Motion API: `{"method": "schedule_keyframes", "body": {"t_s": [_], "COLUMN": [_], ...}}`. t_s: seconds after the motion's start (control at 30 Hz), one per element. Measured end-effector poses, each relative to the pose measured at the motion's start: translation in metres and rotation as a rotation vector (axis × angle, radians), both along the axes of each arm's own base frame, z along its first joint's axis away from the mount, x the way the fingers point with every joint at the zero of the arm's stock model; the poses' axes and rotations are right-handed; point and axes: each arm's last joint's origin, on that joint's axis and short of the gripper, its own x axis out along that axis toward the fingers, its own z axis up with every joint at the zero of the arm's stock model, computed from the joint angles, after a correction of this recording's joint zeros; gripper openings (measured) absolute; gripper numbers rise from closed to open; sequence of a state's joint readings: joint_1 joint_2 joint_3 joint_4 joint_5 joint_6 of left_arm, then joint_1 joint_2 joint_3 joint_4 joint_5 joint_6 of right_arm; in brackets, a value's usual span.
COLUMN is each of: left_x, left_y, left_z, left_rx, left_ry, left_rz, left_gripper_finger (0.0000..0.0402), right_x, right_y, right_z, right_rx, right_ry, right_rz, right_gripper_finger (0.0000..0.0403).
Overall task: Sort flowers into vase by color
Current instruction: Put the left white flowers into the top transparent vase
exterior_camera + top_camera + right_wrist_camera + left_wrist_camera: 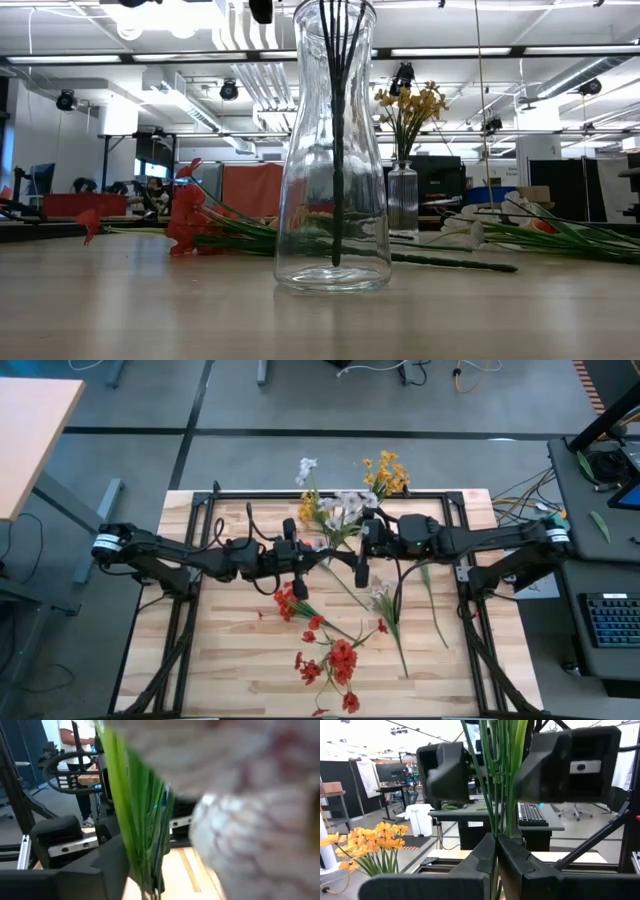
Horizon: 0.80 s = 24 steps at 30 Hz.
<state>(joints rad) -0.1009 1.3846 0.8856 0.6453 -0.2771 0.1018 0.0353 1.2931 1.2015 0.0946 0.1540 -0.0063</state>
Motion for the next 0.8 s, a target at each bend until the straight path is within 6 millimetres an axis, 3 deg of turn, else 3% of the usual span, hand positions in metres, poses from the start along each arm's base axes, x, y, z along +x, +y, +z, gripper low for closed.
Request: {"method": "schedule_keyframes", "body": {"t_s": [0.33, 0.5, 0.8], "left_x": [0.000, -0.003, -0.028], "left_y": [0.001, 0.001, 0.006], "left_z": [0.001, 0.004, 0.019], "left_rx": [0.013, -0.010, -0.031], "left_ry": [-0.002, -0.003, 0.070], "left_rz": [0.008, 0.006, 0.052], "left_gripper_finger": [0.0000, 0.0014, 0.0126], "right_x": [0.002, 0.001, -0.014], "right_y": [0.000, -0.001, -0.029], "right_z": [-0.002, -0.001, -0.004], "right_rx": [-0.016, -0.018, -0.035], "right_ry": [0.008, 0.007, 0.041], "right_rz": [0.007, 0.002, -0.097], "right_gripper_finger": [0.0027, 0.0014, 0.0010]}}
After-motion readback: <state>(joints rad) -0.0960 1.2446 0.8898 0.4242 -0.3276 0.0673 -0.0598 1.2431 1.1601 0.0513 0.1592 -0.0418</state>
